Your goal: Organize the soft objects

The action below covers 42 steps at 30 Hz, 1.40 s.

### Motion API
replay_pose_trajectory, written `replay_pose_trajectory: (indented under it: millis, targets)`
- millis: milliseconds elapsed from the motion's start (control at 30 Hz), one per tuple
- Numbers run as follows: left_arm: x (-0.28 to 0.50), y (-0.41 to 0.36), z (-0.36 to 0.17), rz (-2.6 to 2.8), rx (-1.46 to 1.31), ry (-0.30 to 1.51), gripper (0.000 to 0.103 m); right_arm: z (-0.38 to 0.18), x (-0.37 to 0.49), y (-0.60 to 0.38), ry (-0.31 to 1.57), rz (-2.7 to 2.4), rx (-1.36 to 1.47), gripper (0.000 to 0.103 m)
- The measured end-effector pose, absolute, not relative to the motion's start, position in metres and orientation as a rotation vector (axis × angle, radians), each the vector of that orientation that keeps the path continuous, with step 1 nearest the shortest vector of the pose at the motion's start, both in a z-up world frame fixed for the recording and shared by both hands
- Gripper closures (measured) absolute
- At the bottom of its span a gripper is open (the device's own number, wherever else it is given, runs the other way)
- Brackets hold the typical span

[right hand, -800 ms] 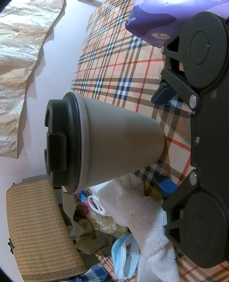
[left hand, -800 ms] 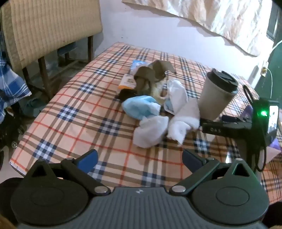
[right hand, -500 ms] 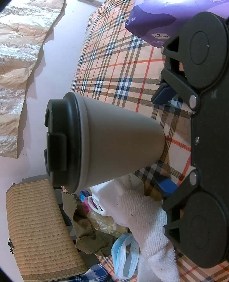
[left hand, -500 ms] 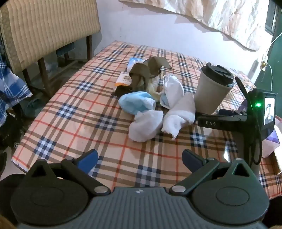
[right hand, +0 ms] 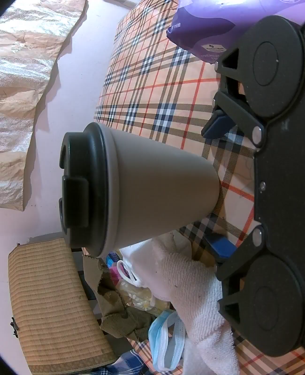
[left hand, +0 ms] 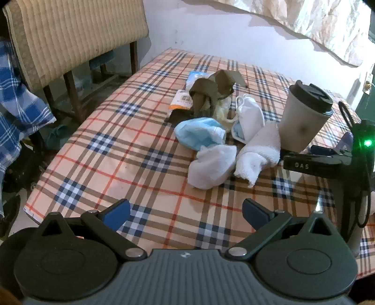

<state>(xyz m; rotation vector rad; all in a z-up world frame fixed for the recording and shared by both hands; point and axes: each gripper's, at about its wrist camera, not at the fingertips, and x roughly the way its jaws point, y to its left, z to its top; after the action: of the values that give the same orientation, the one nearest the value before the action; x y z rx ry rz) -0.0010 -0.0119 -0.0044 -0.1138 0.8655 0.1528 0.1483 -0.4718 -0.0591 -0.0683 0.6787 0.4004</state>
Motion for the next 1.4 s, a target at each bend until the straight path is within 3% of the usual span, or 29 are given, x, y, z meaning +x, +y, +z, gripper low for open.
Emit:
replay_pose_trajectory:
  millis: [600,767,933,1400]
  targets:
    - [-0.001,0.012,-0.01,0.176,-0.174,0.868,0.0,-0.058,0.147,-0.473,0.688,0.399,-0.073,0.0]
    - [-0.002,0.021,-0.01,0.191,-0.199,0.861,0.0,-0.039,0.13,-0.477,0.772,0.329,-0.06,0.002]
    - [-0.001,0.022,-0.011,0.184,-0.212,0.856,0.0,-0.007,0.079,-0.486,0.663,0.325,-0.018,0.002]
    - [-0.002,0.019,-0.015,0.177,-0.207,0.861,0.0,0.024,0.033,-0.455,0.653,0.463,0.037,0.002]
